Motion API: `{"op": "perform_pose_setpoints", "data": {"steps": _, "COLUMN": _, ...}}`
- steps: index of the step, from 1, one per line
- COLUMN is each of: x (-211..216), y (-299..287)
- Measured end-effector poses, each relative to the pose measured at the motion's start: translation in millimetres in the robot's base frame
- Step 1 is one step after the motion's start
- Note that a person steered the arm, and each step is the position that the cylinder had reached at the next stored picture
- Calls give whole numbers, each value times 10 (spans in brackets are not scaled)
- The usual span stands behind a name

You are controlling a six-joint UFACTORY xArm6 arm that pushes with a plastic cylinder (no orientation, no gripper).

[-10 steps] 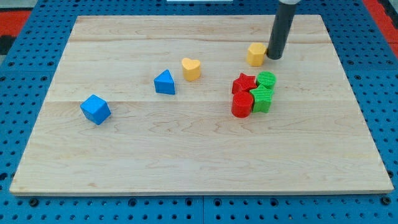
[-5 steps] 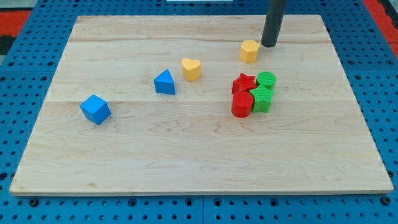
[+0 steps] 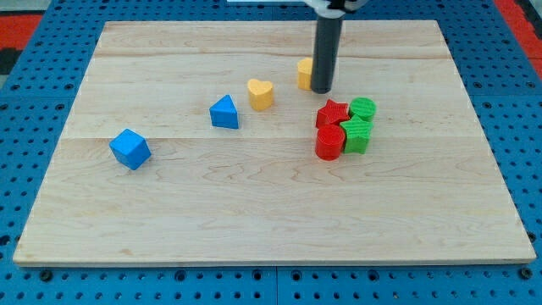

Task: Move the yellow hexagon towards the yellow heart

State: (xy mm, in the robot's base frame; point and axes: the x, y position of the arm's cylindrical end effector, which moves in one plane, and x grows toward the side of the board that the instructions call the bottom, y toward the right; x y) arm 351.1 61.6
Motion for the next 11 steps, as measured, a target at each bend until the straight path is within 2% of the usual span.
{"op": "perform_pose_setpoints", "data": {"steps": 1, "x": -118, "y": -12}}
{"op": "perform_pose_setpoints", "data": {"steps": 2, "x": -839, "y": -13}}
{"op": "perform_pose_setpoints", "data": {"steps": 4, "x": -1107, "y": -12}}
{"op": "perform_pose_setpoints", "data": {"steps": 5, "x": -1573, "y": -10}}
{"op": "perform_pose_setpoints", "data": {"steps": 6, "x": -1579, "y": -15}}
{"op": "perform_pose_setpoints", "data": {"steps": 7, "x": -1298, "y": -264}}
{"op": "perform_pose_setpoints", "data": {"steps": 11, "x": -936, "y": -397}}
